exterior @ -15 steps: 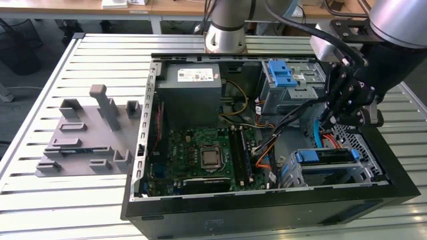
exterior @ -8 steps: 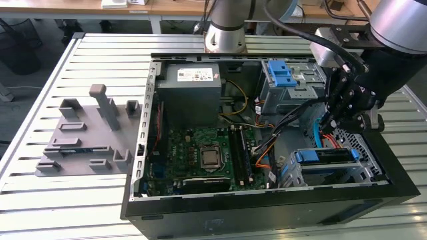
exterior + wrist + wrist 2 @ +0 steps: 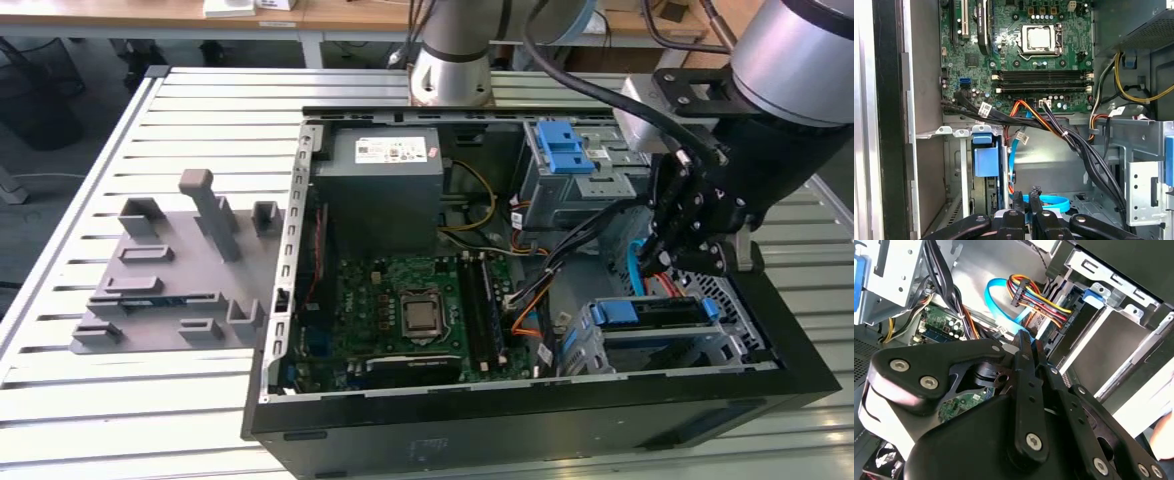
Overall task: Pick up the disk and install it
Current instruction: 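Insert the second disk wire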
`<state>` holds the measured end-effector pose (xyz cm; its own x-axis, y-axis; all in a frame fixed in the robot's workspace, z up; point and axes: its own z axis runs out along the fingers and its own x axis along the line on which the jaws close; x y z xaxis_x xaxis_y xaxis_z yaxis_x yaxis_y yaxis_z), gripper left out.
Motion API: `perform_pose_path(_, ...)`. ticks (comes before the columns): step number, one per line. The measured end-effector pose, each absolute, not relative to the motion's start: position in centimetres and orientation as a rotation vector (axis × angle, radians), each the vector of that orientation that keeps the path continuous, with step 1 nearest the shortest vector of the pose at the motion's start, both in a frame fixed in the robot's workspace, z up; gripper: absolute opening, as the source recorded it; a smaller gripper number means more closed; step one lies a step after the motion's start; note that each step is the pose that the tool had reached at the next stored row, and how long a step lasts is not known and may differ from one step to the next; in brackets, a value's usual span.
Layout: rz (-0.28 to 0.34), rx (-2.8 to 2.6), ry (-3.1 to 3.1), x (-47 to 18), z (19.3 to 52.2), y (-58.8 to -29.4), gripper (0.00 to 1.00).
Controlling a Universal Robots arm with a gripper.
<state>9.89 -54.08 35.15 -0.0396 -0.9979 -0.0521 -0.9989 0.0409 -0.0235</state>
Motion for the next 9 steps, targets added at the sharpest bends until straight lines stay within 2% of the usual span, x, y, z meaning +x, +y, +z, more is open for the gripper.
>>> perform_pose_path(9,0.019,-2.138,2.217,9.61,34.88,-54.20,0.16)
